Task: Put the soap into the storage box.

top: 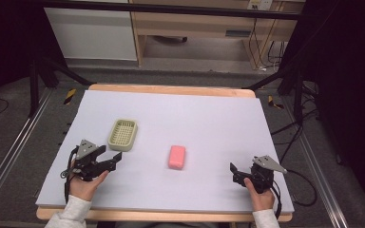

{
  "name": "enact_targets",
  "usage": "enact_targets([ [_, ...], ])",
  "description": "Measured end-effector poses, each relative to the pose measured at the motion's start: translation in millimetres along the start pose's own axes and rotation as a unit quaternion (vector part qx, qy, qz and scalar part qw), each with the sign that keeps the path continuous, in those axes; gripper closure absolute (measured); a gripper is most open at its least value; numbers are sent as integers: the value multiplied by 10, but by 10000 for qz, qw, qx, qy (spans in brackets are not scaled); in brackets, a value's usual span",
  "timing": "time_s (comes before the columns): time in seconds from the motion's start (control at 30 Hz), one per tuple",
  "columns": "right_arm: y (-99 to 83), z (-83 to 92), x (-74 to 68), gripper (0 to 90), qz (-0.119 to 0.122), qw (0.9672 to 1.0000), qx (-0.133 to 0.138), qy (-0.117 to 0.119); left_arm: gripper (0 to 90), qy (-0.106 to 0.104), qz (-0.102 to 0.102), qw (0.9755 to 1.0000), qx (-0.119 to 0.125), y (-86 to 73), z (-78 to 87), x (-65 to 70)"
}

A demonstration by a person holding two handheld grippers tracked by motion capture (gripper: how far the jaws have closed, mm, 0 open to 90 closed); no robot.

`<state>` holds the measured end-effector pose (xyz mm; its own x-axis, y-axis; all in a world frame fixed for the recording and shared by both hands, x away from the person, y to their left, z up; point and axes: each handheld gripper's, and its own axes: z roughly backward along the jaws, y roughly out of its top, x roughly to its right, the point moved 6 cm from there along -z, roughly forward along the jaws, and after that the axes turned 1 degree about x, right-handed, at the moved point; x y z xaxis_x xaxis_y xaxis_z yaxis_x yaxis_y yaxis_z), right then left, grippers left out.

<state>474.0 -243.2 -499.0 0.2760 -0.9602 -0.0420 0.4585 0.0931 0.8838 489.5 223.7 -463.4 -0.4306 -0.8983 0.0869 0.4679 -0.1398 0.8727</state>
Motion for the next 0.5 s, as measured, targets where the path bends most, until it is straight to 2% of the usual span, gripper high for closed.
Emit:
enact_targets([
  [0.37, 4, -7, -8, 45, 14, 10000, -17, 12, 298, -141, -20, 9999, 42, 170, -75, 133],
  [0.5, 8, -7, -12, 45, 28, 10000, -23, 23, 298, -236, -73, 9997, 29, 224, -133, 238],
])
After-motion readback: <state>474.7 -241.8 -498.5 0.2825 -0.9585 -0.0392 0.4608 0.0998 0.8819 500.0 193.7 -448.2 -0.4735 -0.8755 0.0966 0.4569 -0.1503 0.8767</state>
